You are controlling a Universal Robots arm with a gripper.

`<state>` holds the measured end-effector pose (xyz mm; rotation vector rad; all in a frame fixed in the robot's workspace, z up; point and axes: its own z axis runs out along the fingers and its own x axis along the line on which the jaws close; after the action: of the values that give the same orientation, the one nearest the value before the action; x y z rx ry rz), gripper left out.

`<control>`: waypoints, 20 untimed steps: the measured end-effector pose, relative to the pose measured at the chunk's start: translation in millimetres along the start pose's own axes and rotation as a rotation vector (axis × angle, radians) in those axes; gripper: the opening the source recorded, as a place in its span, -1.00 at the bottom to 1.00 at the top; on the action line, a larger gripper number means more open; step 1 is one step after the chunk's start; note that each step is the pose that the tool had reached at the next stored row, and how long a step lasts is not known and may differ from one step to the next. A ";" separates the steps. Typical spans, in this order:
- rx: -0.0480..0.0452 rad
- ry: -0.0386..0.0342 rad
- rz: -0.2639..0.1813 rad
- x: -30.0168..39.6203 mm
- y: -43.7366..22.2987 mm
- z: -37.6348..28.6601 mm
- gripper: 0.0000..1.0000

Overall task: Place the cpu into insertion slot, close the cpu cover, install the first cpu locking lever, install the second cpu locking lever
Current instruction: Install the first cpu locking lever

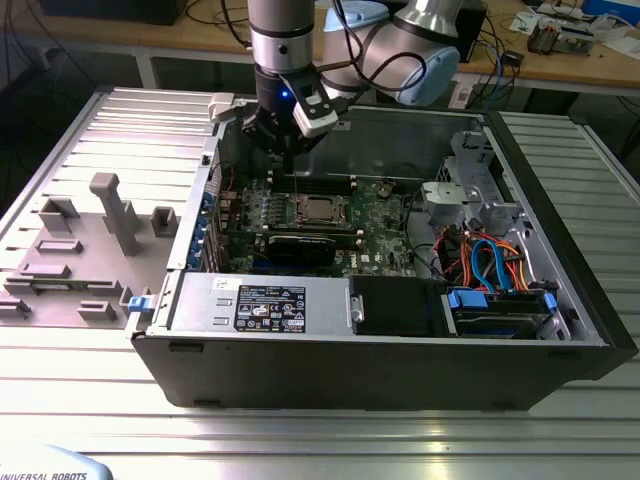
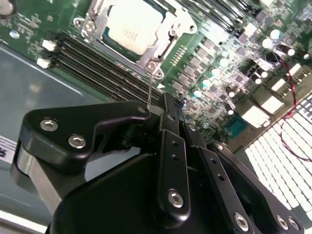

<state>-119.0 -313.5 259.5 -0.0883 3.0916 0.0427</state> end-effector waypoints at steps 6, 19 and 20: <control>0.0002 0.0001 0.000 -25.3 -1.5 1.8 -0.79; -0.0344 -0.0021 0.007 -35.3 -1.4 10.0 -0.79; -0.0346 -0.0023 0.008 -36.0 -0.5 10.6 -0.79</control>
<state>-82.6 -311.6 250.7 -0.0778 3.0895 0.0965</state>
